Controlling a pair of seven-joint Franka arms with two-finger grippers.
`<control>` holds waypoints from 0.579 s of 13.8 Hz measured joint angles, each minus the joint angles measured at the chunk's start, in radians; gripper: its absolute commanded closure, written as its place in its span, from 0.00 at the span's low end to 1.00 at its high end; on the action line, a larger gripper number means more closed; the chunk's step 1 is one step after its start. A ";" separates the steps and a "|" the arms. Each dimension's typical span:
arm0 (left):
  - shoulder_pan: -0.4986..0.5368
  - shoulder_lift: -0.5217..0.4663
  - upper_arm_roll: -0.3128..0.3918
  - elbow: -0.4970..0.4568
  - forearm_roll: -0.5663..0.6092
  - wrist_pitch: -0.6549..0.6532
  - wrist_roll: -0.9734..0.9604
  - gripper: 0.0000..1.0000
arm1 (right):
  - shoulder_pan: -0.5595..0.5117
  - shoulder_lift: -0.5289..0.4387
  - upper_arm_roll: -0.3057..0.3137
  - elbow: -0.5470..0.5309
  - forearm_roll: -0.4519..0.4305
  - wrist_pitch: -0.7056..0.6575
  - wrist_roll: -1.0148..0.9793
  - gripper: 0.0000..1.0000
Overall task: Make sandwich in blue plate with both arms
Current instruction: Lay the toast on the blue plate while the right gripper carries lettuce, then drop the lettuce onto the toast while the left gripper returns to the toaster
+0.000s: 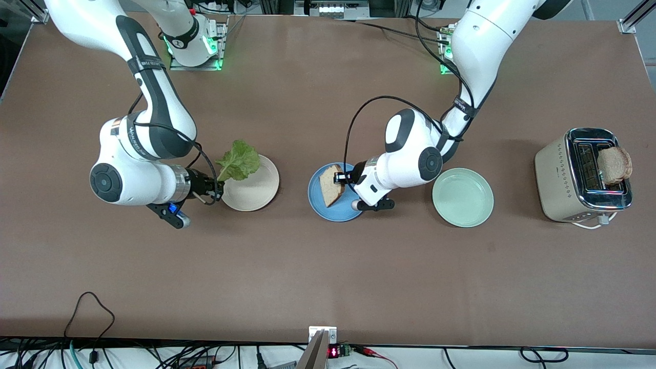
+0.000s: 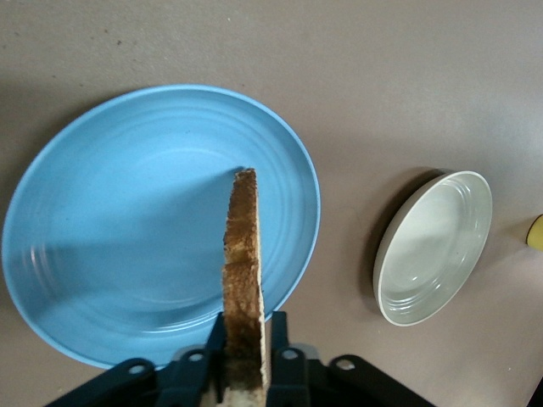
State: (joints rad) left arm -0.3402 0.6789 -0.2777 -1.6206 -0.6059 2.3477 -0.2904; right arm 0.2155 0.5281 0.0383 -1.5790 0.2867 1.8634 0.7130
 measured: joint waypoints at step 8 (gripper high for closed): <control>0.099 -0.004 0.004 -0.041 0.000 -0.001 0.127 0.00 | 0.037 0.004 0.002 0.002 0.119 0.038 0.132 1.00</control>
State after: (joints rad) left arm -0.2416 0.6747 -0.2738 -1.6612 -0.6059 2.3463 -0.1635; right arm 0.2524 0.5319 0.0400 -1.5773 0.4054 1.9012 0.8449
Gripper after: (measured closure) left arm 0.000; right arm 0.960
